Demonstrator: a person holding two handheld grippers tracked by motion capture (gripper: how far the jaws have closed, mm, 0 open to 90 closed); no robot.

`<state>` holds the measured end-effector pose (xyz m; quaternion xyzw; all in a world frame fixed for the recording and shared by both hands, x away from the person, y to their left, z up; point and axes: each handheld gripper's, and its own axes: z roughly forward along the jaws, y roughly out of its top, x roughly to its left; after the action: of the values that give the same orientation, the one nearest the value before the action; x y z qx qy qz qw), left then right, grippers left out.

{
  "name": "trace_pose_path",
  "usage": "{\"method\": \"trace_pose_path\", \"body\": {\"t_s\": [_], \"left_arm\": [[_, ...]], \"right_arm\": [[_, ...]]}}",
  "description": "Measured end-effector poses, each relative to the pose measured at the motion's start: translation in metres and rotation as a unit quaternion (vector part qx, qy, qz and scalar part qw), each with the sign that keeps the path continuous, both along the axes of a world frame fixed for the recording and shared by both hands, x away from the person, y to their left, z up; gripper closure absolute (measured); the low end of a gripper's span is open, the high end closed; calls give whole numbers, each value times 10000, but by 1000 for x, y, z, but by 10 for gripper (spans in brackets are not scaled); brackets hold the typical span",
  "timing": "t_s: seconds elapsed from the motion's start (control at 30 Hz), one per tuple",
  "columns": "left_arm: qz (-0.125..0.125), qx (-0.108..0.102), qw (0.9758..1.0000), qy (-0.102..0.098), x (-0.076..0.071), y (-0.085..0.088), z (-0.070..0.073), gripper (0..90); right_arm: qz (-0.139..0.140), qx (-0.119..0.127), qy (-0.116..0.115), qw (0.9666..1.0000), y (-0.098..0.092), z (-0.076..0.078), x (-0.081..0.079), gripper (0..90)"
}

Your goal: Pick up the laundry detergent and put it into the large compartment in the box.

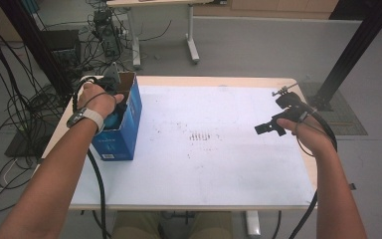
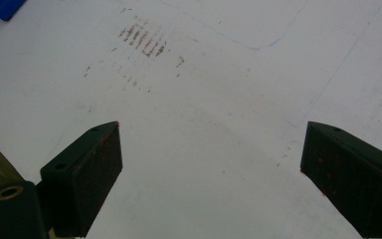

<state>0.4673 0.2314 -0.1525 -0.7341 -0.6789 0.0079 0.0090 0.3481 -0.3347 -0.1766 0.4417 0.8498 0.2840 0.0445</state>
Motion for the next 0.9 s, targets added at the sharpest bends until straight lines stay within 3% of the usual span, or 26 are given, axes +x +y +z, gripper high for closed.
{"method": "trace_pose_path", "body": {"t_s": [0.9], "left_arm": [[-23, 18, 10000, 3, -1, -1, 0, 384]], "right_arm": [[-33, 16, -15, 10000, -3, 1, -4, 92]]}}
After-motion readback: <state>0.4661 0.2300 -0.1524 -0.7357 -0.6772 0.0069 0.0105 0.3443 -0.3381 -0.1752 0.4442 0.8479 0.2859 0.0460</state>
